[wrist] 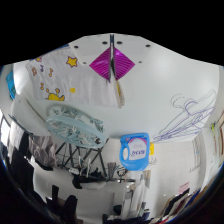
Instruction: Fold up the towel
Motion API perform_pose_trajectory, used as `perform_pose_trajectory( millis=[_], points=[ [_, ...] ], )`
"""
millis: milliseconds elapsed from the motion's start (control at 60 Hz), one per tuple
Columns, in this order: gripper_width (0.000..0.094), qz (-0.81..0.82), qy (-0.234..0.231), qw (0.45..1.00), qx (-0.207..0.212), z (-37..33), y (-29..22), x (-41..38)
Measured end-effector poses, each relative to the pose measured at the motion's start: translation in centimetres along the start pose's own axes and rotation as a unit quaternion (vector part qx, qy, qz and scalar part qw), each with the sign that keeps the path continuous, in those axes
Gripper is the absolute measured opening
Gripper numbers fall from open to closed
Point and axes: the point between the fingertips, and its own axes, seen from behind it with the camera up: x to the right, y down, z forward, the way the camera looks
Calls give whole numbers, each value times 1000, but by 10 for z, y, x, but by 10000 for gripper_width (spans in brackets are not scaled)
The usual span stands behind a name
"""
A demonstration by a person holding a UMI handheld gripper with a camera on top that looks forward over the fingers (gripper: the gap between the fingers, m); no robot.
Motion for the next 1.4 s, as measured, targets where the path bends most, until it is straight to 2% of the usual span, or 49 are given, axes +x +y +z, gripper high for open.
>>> perform_pose_trajectory(
  millis=[150, 333, 417, 517, 717, 900, 917, 933, 1017, 1050, 1117, 1250, 1317, 1400],
  points=[
    [8, 35, -39, 998, -26, -5, -3, 0],
    [7, 89, -67, 993, 39, -52, -79, 48],
    [7, 107, -56, 991, 59, -66, -97, 100],
    [8, 121, -31, 990, 62, -74, -101, 170],
    [11, 121, 28, 992, 31, -50, -56, 284],
    [33, 121, 45, 991, -17, -13, -1, 316],
    [67, 123, 43, 991, -20, -13, 3, 319],
    [144, 125, 40, 991, -23, -13, 5, 319],
    [847, 129, 62, 989, -30, -18, 8, 332],
    [786, 125, 71, 989, -26, -27, 5, 339],
    [863, 123, 58, 991, -18, -56, -10, 339],
    [845, 104, 17, 994, 3, -154, -43, 326],
    [843, 90, 18, 996, 4, -206, -47, 328],
    [850, 69, 43, 997, -1, -262, -42, 336]
  ],
)
